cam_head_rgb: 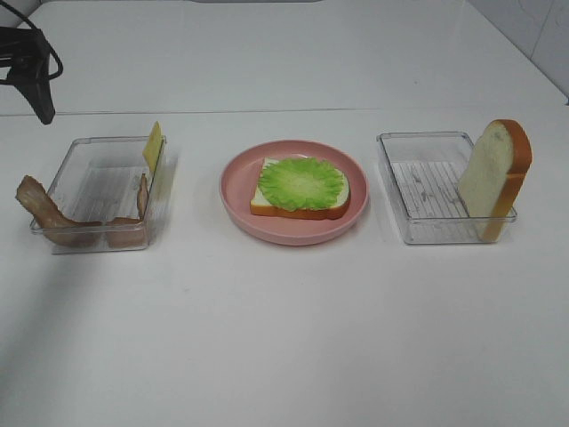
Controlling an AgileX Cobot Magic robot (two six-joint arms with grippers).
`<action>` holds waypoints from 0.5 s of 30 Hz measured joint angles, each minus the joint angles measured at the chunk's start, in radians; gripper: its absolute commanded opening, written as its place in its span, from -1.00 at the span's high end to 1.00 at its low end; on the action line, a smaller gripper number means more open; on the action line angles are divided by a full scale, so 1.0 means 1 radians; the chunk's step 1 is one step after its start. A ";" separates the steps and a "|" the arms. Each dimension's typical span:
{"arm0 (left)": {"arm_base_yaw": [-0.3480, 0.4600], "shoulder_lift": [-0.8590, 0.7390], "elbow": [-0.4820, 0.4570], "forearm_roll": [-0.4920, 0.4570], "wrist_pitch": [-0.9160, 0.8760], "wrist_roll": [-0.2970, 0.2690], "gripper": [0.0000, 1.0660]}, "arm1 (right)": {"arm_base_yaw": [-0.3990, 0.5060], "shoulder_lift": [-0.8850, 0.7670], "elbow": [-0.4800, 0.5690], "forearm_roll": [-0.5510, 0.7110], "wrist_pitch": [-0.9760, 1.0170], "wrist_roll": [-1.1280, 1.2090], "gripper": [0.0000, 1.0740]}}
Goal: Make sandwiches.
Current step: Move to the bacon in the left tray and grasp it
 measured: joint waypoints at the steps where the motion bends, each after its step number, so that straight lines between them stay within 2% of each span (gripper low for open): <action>1: 0.000 0.000 0.000 0.000 0.000 0.000 -0.92 | 0.000 0.000 0.000 0.000 0.000 0.000 -0.50; 15: 0.000 0.179 0.002 0.014 -0.001 0.004 -0.92 | 0.000 0.000 0.000 0.000 0.000 0.000 -0.50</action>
